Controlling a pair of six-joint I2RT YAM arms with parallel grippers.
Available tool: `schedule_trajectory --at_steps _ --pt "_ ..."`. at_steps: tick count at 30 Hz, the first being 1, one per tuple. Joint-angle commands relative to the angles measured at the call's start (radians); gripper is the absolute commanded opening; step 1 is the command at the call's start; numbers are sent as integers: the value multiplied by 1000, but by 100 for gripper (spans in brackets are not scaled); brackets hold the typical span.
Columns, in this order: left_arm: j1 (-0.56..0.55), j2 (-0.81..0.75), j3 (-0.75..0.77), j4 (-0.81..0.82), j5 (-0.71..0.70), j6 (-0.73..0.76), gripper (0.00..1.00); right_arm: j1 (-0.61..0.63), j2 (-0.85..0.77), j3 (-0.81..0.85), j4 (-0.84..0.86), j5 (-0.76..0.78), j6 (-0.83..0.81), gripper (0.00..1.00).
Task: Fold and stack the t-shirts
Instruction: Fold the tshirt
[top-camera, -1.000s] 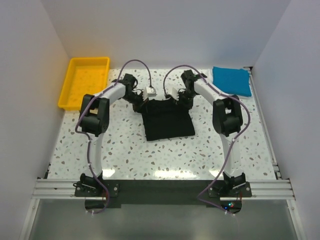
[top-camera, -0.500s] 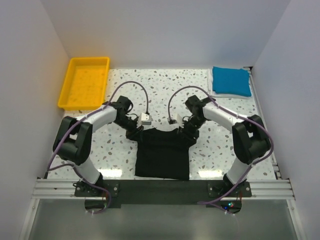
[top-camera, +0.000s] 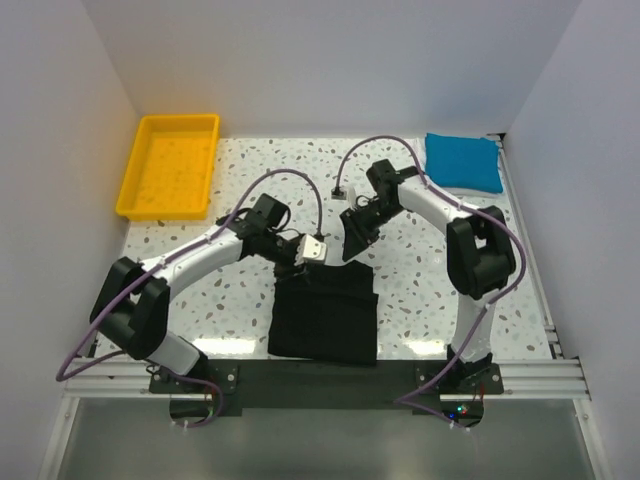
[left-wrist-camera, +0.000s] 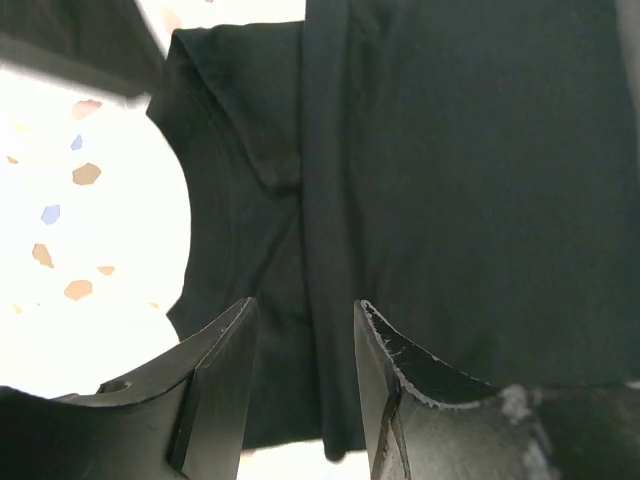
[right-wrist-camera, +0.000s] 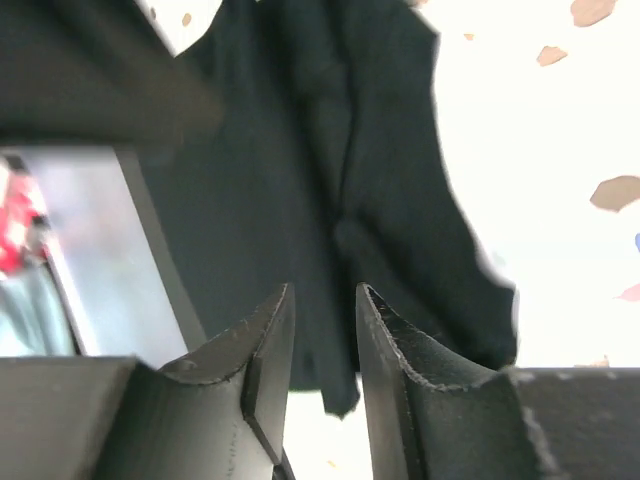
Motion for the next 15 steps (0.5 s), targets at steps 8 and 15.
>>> schedule_trajectory --at_steps 8,15 --pt "-116 125 -9 183 -84 -67 51 54 156 60 186 -109 299 31" --pt "-149 185 -6 197 -89 -75 52 86 212 70 205 -98 305 29"
